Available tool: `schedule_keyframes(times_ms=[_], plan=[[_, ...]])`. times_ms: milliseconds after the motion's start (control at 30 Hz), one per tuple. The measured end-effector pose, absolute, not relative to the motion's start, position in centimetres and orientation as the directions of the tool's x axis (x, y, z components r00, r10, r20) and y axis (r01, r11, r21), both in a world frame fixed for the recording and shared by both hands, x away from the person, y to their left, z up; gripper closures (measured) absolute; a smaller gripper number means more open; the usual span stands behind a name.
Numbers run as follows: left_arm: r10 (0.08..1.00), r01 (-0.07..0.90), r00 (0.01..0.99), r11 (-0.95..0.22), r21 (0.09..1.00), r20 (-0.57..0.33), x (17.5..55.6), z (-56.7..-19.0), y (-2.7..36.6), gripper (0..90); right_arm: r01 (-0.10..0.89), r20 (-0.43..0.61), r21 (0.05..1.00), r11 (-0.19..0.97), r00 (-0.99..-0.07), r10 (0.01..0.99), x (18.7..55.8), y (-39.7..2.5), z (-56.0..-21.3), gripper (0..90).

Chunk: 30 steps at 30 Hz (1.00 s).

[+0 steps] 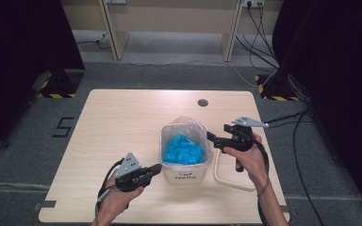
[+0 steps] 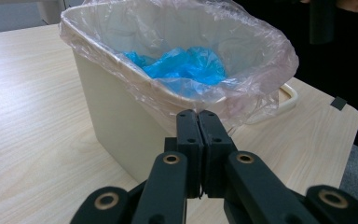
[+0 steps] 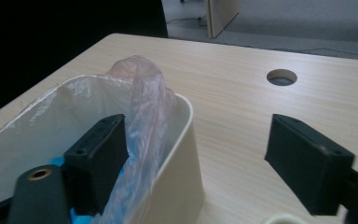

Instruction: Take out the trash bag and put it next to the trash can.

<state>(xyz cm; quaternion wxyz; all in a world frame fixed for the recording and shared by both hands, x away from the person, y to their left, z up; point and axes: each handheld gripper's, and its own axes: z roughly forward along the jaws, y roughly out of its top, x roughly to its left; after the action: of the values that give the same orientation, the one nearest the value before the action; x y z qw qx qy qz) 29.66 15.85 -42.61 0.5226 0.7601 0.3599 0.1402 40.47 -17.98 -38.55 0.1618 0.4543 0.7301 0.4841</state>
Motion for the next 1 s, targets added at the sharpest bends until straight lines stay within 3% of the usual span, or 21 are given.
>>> schedule_keyframes(times_ms=[167, 300, 433, 500, 667, 1000], plan=[[0.692, 0.396, 0.704, -0.194, 0.897, -0.161, 29.7, -42.6, 15.9, 87.7, 0.473, 0.142, 0.858, 0.198, -0.589, 0.796, 41.7, -15.9, -37.9, 38.3], [0.69, 0.397, 0.706, -0.195, 0.897, -0.162, 29.6, -42.6, 15.9, 87.7, 0.449, 0.1, 0.856, 0.257, -0.632, 0.769, 42.3, -14.0, -37.5, 46.3], [0.687, 0.395, 0.708, -0.193, 0.898, -0.164, 29.6, -42.5, 16.0, 87.7, 0.436, -0.014, 0.816, 0.379, -0.641, 0.768, 42.7, -12.4, -37.7, 55.6], [0.686, 0.392, 0.709, -0.194, 0.899, -0.161, 29.6, -42.5, 16.0, 87.7, 0.446, -0.028, 0.799, 0.403, -0.643, 0.766, 43.0, -12.1, -37.9, 64.7], [0.685, 0.387, 0.712, -0.195, 0.901, -0.158, 29.6, -42.6, 16.0, 87.7, 0.45, -0.035, 0.801, 0.396, -0.625, 0.78, 43.1, -11.9, -38.1, 79.6], [0.677, 0.36, 0.72, -0.179, 0.915, -0.151, 29.2, -41.4, 16.2, 88.4, 0.434, 0.023, 0.84, 0.325, -0.627, 0.779, 42.5, -12.4, -36.7, 88.9]])
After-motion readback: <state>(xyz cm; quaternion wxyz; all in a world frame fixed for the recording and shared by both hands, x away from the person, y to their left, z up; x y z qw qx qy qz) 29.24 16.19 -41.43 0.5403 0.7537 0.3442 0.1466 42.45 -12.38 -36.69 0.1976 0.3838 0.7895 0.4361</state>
